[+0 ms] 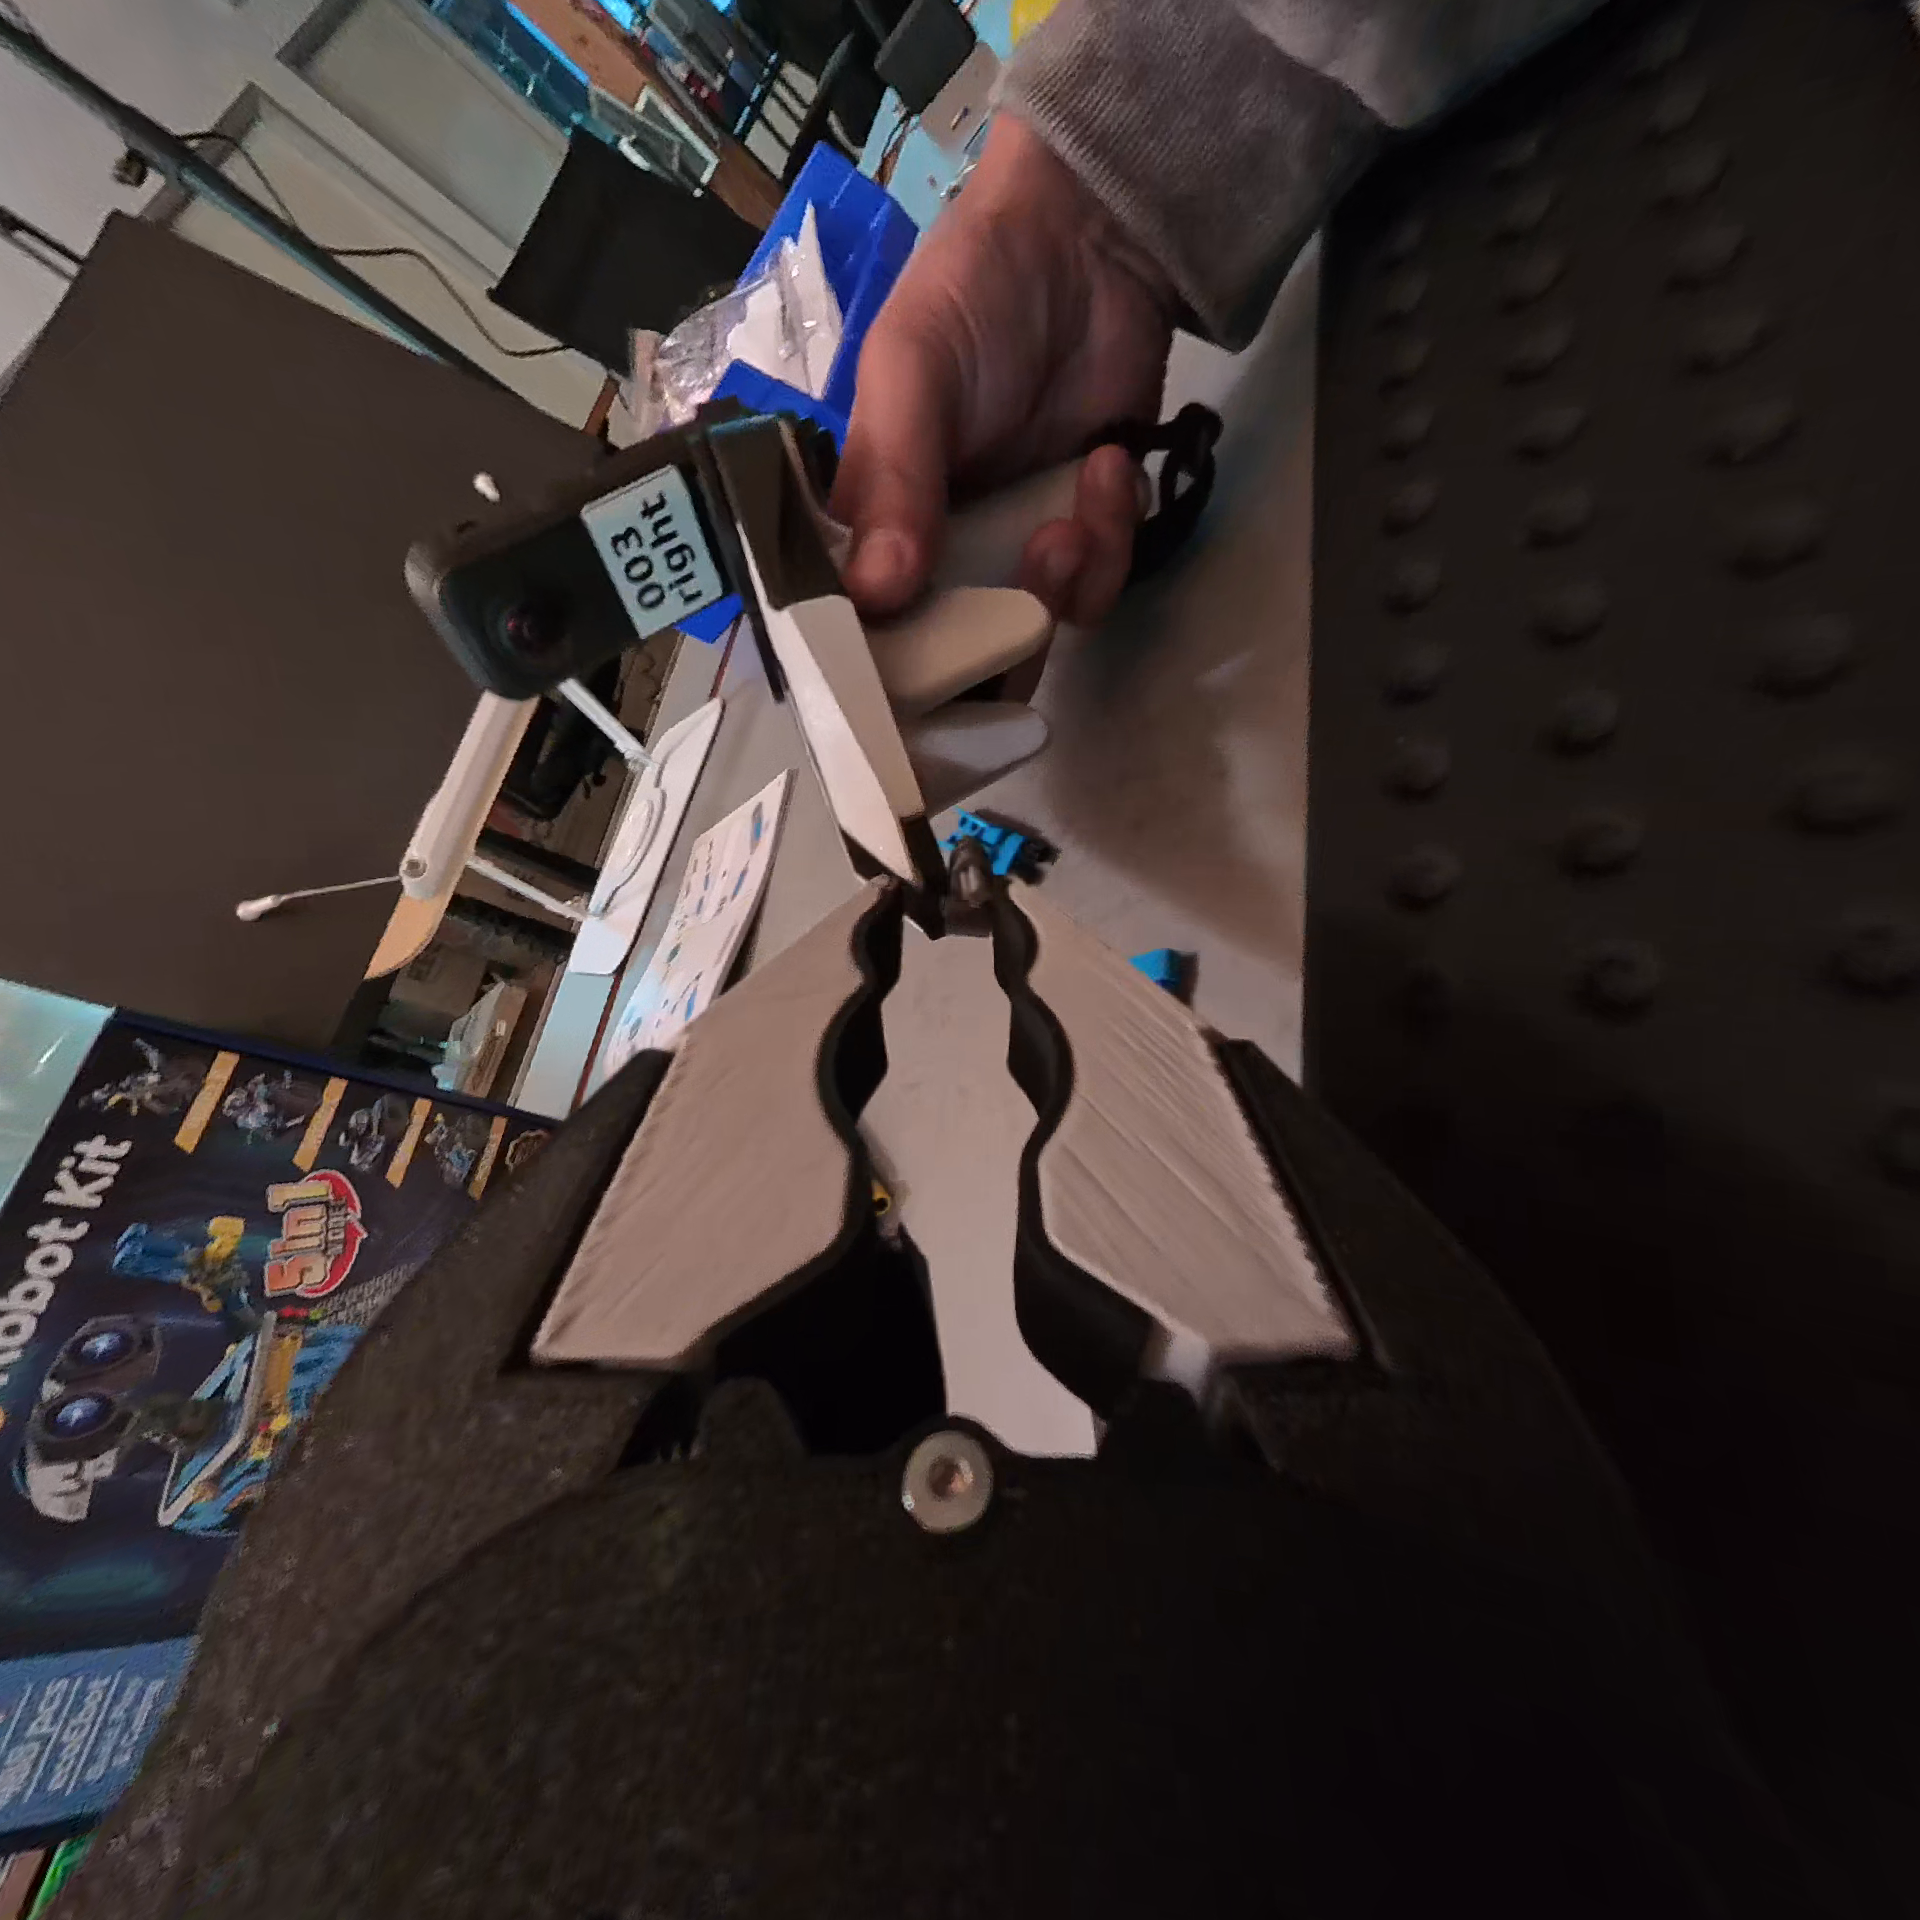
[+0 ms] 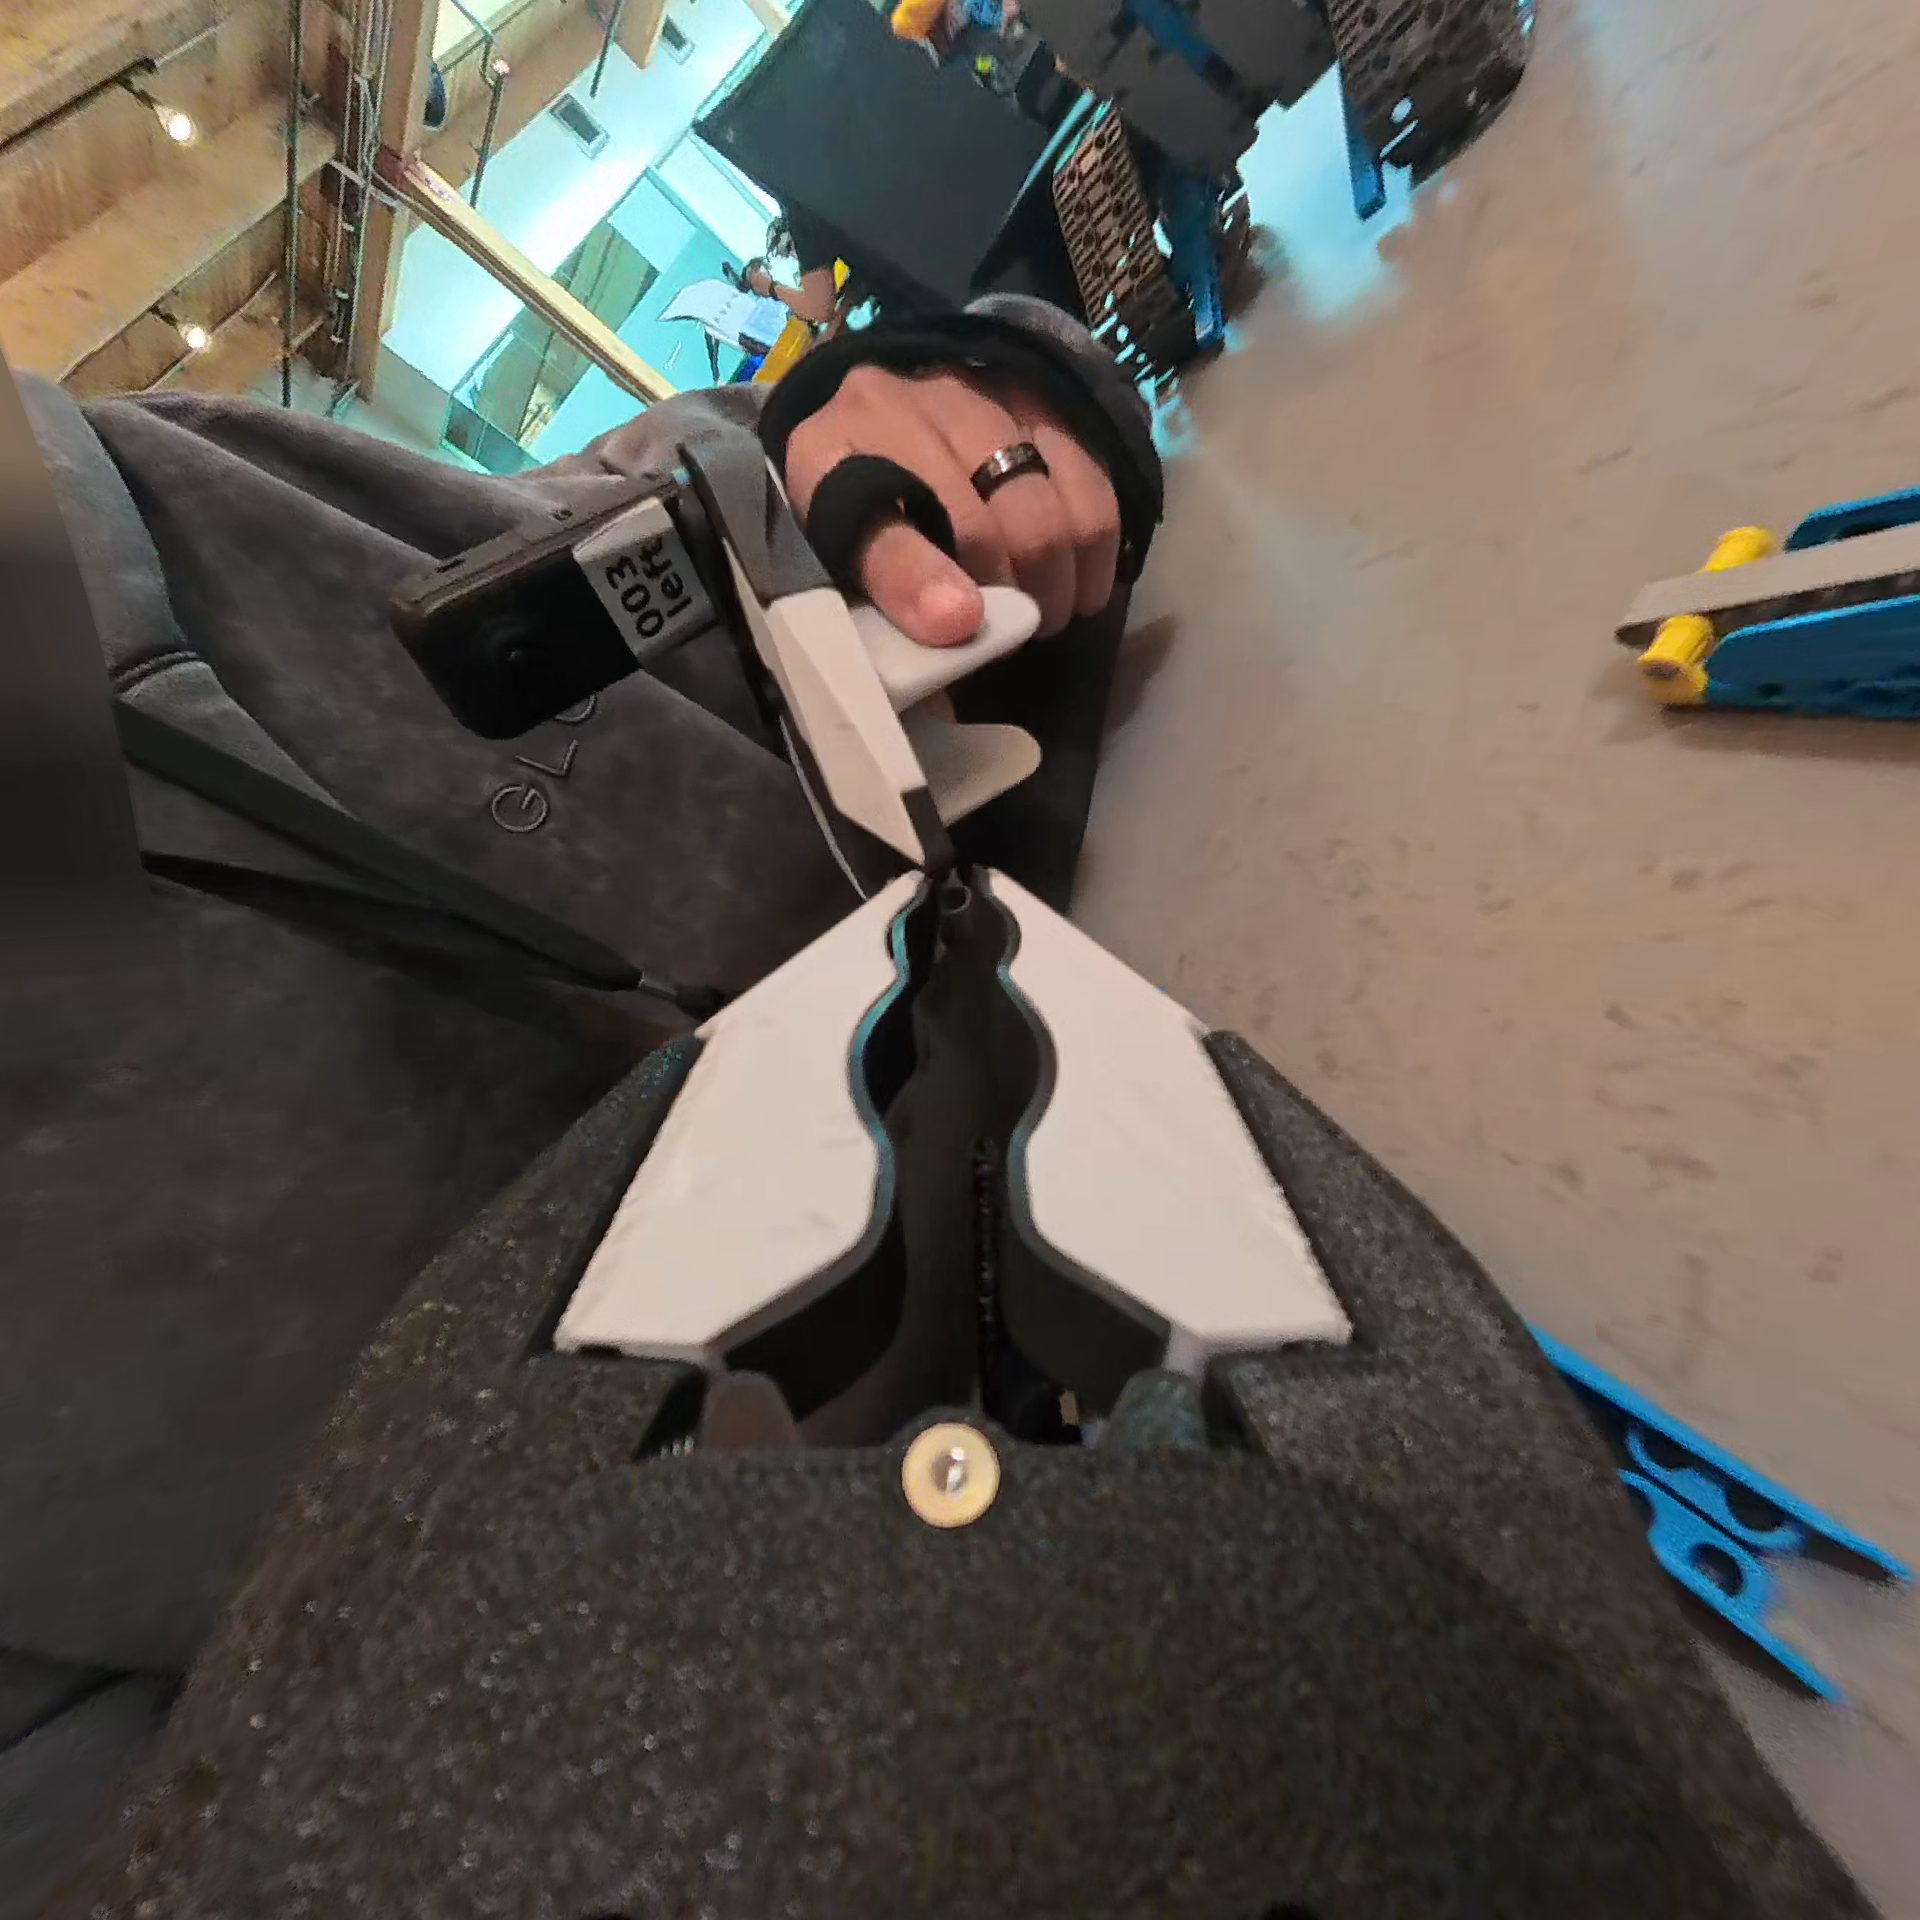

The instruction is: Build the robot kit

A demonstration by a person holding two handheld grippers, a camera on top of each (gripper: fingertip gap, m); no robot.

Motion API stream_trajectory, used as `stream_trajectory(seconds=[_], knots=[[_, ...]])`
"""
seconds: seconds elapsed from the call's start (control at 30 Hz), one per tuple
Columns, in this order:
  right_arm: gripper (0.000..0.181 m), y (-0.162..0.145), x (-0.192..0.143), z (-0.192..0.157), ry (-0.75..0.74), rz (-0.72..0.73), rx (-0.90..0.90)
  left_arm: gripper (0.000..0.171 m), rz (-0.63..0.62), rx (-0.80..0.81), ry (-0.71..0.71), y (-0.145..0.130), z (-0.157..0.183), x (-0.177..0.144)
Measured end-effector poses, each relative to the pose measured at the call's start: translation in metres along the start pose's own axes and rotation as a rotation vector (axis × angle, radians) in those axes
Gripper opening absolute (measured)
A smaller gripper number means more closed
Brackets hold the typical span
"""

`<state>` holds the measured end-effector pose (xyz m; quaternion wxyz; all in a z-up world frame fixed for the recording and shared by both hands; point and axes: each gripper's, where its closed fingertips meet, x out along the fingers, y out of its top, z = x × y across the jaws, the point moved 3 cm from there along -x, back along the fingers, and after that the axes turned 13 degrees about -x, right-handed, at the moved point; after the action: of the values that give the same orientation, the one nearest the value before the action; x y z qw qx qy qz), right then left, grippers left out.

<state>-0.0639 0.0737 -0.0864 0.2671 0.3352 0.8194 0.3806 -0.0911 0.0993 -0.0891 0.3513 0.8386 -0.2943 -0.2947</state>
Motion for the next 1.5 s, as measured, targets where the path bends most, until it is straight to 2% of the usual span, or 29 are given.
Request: stream_trajectory(seconds=[0.17, 0.3, 0.4, 0.47, 0.6, 0.7, 0.9, 1.13, 1.37, 1.5], knots=[[0.008, 0.008, -0.008, 0.011, -0.113, 0.051, -0.024, 0.009, -0.046, -0.131, -0.002, -0.006, -0.013, 0.002], [0.020, 0.010, -0.011, 0.016, -0.203, 0.037, -0.098, 0.008, -0.049, -0.246, -0.063, -0.008, -0.015, 0.000], [0.014, 0.018, -0.032, 0.019, -0.287, 0.099, -0.132, 0.008, -0.042, -0.332, -0.075, -0.013, -0.023, -0.008], [0.017, 0.023, -0.046, 0.011, -0.312, 0.127, -0.198, 0.008, -0.026, -0.433, -0.105, -0.014, -0.030, -0.014], [0.017, -0.014, -0.022, 0.004, -0.421, -0.219, -0.494, 0.008, -0.006, -0.684, -0.208, -0.024, -0.039, -0.023], [0.022, -0.036, -0.002, 0.009, -0.455, -0.415, -0.564, 0.008, -0.017, -0.775, -0.240, -0.032, -0.043, -0.022], [0.023, -0.050, 0.004, 0.019, -0.490, -0.508, -0.556, 0.008, -0.062, -0.807, -0.317, -0.036, -0.031, -0.017], [0.025, -0.042, 0.000, 0.028, -0.448, -0.400, -0.382, 0.008, -0.069, -0.809, -0.346, -0.034, -0.027, -0.018], [0.020, -0.045, 0.007, 0.029, -0.503, -0.471, -0.498, 0.008, -0.063, -0.806, -0.351, -0.032, -0.026, -0.020], [0.020, -0.044, 0.007, 0.027, -0.473, -0.457, -0.491, 0.008, -0.073, -0.803, -0.351, -0.033, -0.026, -0.019]])
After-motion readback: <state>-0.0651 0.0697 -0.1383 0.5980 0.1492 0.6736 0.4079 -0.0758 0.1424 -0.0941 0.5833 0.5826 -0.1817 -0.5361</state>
